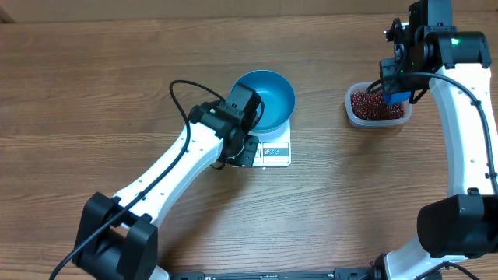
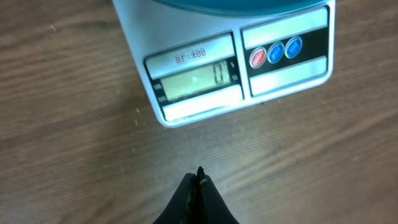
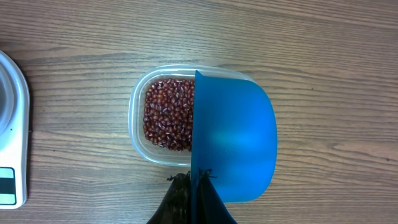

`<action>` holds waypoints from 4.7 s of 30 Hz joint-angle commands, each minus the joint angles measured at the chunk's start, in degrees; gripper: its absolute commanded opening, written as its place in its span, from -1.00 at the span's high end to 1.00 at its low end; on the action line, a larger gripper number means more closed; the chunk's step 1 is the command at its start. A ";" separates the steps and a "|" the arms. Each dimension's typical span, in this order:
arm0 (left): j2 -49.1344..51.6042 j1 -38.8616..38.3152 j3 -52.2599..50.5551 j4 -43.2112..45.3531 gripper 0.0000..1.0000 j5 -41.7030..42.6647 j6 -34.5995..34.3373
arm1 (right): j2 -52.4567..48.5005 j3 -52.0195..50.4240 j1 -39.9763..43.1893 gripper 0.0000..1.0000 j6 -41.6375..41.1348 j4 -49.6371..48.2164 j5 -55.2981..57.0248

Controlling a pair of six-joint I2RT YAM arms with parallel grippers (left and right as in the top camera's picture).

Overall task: Scoop item into bowl and weigh 150g on scale
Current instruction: 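Lower the left gripper in front of the scale display, then push the blue cup down into the red beans with the right gripper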

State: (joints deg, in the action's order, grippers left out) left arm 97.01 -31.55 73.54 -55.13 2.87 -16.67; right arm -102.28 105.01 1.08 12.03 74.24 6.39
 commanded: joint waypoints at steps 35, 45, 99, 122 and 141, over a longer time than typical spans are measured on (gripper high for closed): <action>-4.07 -4.50 -11.89 10.19 -0.41 -6.86 -0.90 | 0.35 0.70 0.24 0.92 -0.15 -0.20 -0.09; -4.07 -4.44 -11.93 10.29 -0.77 -7.17 -0.92 | 0.35 0.70 0.22 0.93 -0.17 0.04 -0.09; -4.07 -4.44 -11.93 10.08 -0.99 -7.87 -0.63 | -13.40 6.29 -0.02 0.93 1.75 8.35 10.47; -4.07 -4.44 -11.93 10.10 -0.99 -7.93 -0.42 | -18.03 6.29 -0.26 0.93 3.23 3.19 10.88; -4.07 -4.44 -11.93 9.99 -0.99 -7.96 -0.42 | -18.45 -5.33 -0.20 0.93 -0.09 -4.61 3.80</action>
State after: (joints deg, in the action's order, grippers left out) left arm 92.90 -36.32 62.17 -45.15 -4.58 -17.82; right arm -117.99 103.59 -0.49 14.59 70.22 12.43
